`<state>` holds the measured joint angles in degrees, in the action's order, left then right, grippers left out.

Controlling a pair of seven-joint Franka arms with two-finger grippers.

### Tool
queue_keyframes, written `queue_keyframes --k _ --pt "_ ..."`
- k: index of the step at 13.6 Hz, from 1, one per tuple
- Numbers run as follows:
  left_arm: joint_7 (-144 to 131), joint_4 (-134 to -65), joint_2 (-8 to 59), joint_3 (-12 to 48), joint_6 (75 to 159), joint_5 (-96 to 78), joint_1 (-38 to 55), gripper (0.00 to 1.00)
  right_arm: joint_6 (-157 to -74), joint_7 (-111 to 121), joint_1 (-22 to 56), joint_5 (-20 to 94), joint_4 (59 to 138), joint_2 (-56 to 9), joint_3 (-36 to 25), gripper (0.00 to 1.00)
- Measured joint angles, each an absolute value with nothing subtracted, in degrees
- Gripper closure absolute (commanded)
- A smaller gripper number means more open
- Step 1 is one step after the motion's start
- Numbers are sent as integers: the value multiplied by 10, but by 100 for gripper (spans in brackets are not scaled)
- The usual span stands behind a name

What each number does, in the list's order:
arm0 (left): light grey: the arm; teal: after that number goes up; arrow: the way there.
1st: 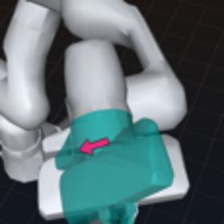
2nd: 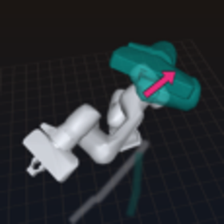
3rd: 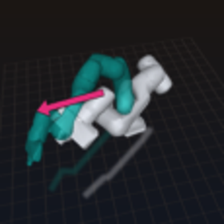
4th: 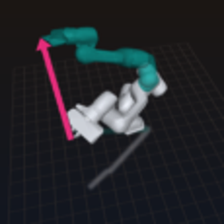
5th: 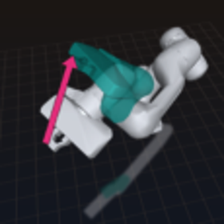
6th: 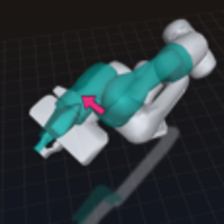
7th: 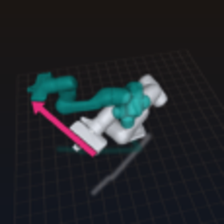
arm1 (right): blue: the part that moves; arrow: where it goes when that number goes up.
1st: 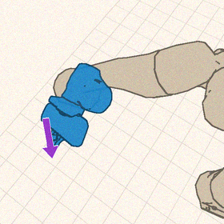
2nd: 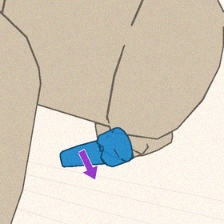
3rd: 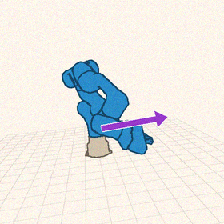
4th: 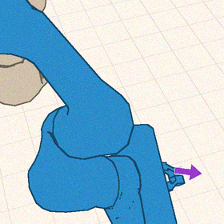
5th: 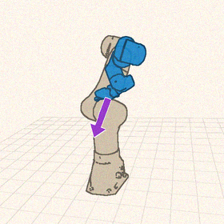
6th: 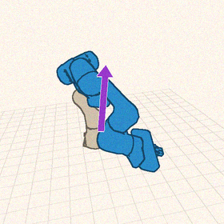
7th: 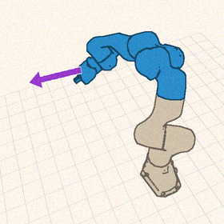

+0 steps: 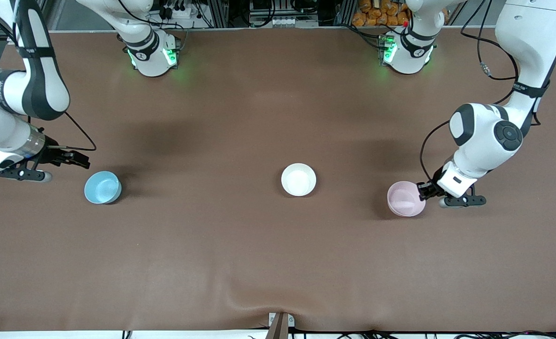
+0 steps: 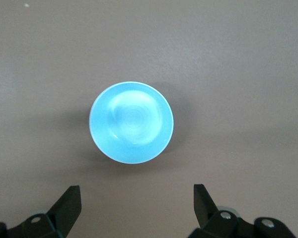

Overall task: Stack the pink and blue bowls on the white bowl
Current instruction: 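Carry the pink bowl toward the white bowl while the right gripper reaches the blue bowl, then lower the pink bowl into the white bowl while the right gripper grasps the blue bowl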

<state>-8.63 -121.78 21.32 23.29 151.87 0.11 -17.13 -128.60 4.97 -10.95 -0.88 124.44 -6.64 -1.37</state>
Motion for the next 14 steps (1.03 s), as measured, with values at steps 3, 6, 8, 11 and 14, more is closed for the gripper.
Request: queue_keyframes --k 3,6,8,11,14 --pt "-127 -1204 213 254 1504 1 -171 100 -1301 52 -122 -9 1245 -93 -14 0" --pt "-172 -1196 213 276 1498 1 -170 100 -1314 52 -129 -9 1245 -112 -14 0" --pt "-209 -1192 213 284 1497 1 -155 100 -1322 52 -133 -9 1245 -124 -14 0" --pt "-251 -1191 213 285 1495 1 -123 100 -1345 52 -134 -9 1245 -144 -14 0" --pt "-285 -1191 216 285 1493 1 -98 100 -1357 52 -134 -6 1243 -165 -14 0"
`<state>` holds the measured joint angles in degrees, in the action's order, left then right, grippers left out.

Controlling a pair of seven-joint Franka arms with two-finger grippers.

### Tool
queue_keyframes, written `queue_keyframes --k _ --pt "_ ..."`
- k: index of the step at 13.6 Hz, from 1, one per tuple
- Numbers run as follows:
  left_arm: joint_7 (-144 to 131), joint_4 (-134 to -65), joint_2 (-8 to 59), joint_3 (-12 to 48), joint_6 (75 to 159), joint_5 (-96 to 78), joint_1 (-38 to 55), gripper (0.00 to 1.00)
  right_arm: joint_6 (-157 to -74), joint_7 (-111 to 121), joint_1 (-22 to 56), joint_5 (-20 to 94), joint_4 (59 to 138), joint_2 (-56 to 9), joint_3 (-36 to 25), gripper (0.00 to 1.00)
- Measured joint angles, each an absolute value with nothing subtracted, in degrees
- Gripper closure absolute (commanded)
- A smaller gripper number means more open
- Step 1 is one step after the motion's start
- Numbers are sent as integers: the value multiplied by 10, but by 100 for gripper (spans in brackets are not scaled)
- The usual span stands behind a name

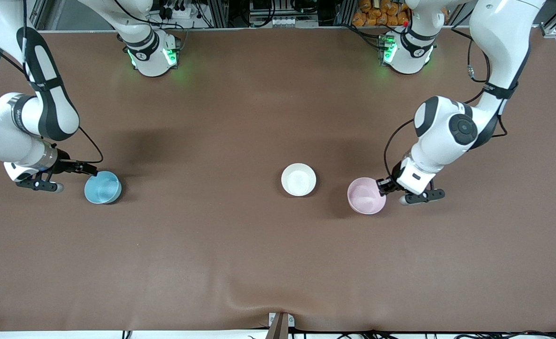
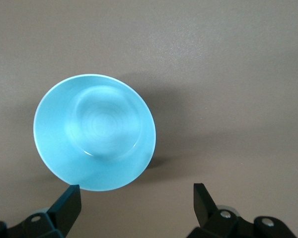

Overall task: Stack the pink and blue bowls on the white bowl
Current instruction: 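Lower the pink bowl into the white bowl while the right gripper grasps the blue bowl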

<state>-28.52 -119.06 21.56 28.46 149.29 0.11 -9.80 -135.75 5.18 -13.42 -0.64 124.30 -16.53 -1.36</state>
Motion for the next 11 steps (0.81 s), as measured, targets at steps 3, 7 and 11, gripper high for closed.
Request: queue_keyframes --k 3,7,11 --pt "-320 -1191 220 284 1493 1 -72 100 -1400 52 -138 -4 1239 -196 -14 0" --pt "-373 -1190 226 284 1493 1 -38 100 -1423 51 -146 11 1232 -228 -14 0" --pt "-457 -1170 227 284 1494 1 20 100 -1425 51 -147 33 1226 -238 -14 25"
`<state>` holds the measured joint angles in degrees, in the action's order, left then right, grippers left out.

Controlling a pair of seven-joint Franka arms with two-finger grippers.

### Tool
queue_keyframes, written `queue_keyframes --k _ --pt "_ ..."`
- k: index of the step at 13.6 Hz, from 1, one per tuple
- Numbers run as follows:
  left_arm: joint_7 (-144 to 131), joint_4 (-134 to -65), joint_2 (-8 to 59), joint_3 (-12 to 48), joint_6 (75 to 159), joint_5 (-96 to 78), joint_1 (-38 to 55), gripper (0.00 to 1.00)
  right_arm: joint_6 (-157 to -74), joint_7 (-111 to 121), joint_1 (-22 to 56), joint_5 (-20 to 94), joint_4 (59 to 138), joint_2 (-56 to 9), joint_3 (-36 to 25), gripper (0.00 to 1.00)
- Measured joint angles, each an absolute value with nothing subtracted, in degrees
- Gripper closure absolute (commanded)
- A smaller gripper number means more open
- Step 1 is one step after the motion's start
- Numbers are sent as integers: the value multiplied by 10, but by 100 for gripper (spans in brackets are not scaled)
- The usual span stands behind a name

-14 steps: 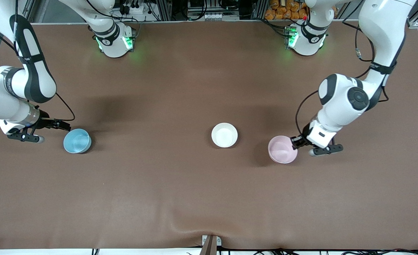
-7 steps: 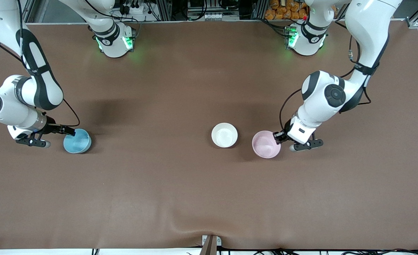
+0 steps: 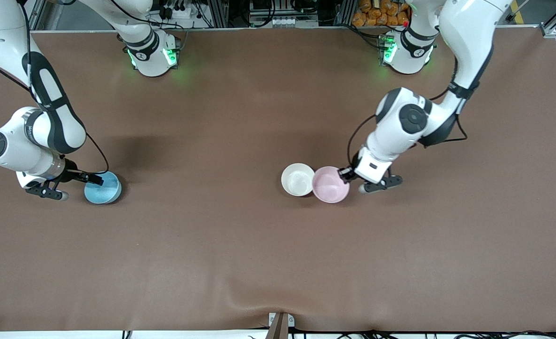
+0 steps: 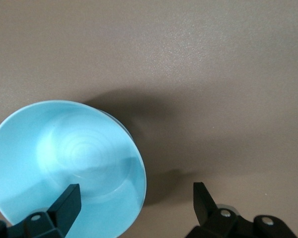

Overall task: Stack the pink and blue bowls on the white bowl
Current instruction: 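Lower the pink bowl into the white bowl while the right gripper grasps the blue bowl, then open the left gripper and withdraw while the right gripper lifts the blue bowl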

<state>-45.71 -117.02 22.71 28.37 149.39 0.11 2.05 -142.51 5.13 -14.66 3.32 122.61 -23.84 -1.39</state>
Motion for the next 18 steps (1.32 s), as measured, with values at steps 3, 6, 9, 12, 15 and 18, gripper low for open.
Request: queue_keyframes --k 3,6,9,12,15,18 --pt "-506 -1157 238 282 1495 6 70 100 -1426 51 -147 34 1223 -246 -14 100" --pt "-548 -1142 264 280 1499 48 86 100 -1431 51 -151 36 1223 -248 -14 100" --pt "-608 -1138 283 279 1499 113 93 100 -1434 51 -155 48 1221 -250 -14 100" --pt "-644 -1128 304 278 1501 145 101 100 -1432 52 -155 54 1215 -247 -11 100" --pt "-652 -1119 311 278 1501 146 108 100 -1417 52 -155 54 1198 -242 -10 100" --pt "-653 -1118 316 277 1501 146 110 0 -1343 54 -155 54 1161 -221 -9 100"
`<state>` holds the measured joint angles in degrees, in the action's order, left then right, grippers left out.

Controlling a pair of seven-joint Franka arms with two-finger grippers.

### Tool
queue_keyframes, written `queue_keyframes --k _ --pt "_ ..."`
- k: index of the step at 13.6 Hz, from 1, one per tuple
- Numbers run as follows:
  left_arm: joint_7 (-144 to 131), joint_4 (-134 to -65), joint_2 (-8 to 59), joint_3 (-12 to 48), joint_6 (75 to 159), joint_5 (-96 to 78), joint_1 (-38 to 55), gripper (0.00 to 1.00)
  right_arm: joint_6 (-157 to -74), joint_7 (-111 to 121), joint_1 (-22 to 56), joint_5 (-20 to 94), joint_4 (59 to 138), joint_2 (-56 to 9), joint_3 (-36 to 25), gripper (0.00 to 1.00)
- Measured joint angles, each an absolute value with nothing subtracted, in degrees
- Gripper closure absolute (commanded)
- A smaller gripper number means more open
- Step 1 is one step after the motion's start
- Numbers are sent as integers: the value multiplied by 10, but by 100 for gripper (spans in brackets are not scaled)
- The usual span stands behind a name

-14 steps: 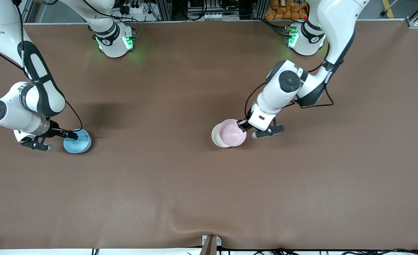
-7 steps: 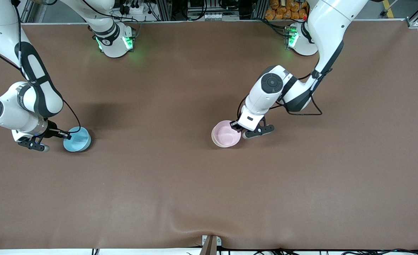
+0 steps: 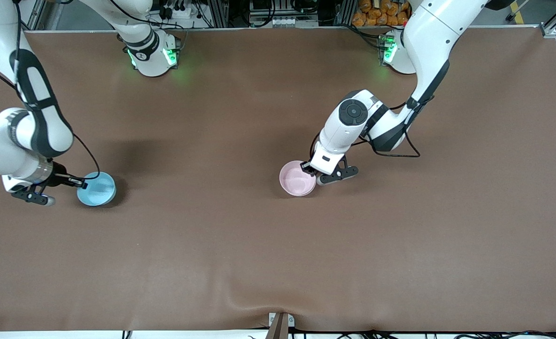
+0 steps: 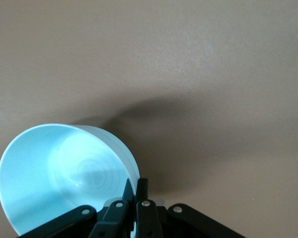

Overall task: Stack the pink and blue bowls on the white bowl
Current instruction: 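Open the left gripper and withdraw while the right gripper lifts the blue bowl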

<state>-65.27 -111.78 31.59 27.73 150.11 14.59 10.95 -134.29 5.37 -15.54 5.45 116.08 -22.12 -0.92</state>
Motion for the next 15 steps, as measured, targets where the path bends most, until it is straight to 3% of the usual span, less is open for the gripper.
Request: queue_keyframes --k 3,6,9,15 --pt "-653 -1100 318 274 1491 146 109 0 -1247 57 -155 78 1116 -195 -5 100" --pt "-650 -1015 295 274 1333 148 105 0 -1187 59 -139 106 1088 -171 1 100" --pt "-596 -922 237 274 1169 147 86 0 -1169 58 -95 115 1084 -144 3 100" --pt "-397 -913 152 277 1085 95 -61 0 -1180 -46 52 121 1081 -131 7 100"
